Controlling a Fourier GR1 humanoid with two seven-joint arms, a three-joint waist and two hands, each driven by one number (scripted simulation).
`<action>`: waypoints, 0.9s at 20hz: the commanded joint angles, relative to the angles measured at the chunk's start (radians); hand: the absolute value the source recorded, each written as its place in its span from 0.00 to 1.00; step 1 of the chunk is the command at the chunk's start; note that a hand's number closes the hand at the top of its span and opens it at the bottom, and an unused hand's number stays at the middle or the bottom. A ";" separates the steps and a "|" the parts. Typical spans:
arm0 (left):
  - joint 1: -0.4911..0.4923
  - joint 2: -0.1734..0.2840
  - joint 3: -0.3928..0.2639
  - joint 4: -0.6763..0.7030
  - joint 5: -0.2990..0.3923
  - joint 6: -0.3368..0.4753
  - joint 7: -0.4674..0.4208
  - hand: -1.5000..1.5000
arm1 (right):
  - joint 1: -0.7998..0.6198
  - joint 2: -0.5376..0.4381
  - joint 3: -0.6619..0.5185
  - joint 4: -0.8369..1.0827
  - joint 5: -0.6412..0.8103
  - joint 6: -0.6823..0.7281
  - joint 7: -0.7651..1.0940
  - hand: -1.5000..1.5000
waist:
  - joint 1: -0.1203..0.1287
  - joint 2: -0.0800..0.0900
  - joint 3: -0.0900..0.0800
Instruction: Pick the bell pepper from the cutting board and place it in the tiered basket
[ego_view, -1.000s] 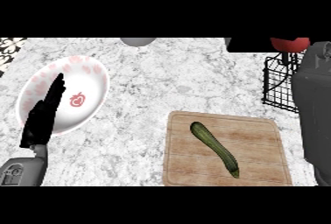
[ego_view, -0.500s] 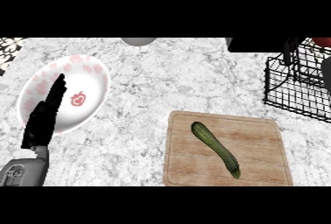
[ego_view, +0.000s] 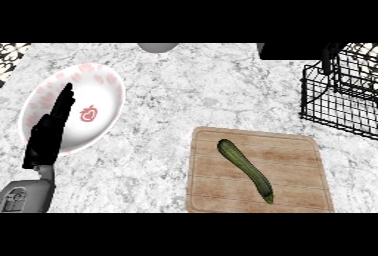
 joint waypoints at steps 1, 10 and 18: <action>0.014 -0.025 -0.008 0.012 -0.021 0.015 -0.019 0.50 | 0.046 -0.020 -0.052 0.048 -0.049 -0.028 -0.101 1.00 | -0.001 0.000 0.000; 0.014 0.028 0.047 0.003 0.033 -0.058 -0.009 0.50 | 0.057 0.017 -0.188 0.212 -0.202 0.001 -0.145 1.00 | 0.003 0.000 0.000; -0.014 -0.009 0.016 -0.009 -0.016 -0.030 0.025 0.50 | 0.080 0.034 -0.268 0.200 -0.300 -0.078 -0.187 0.00 | -0.005 -0.002 0.000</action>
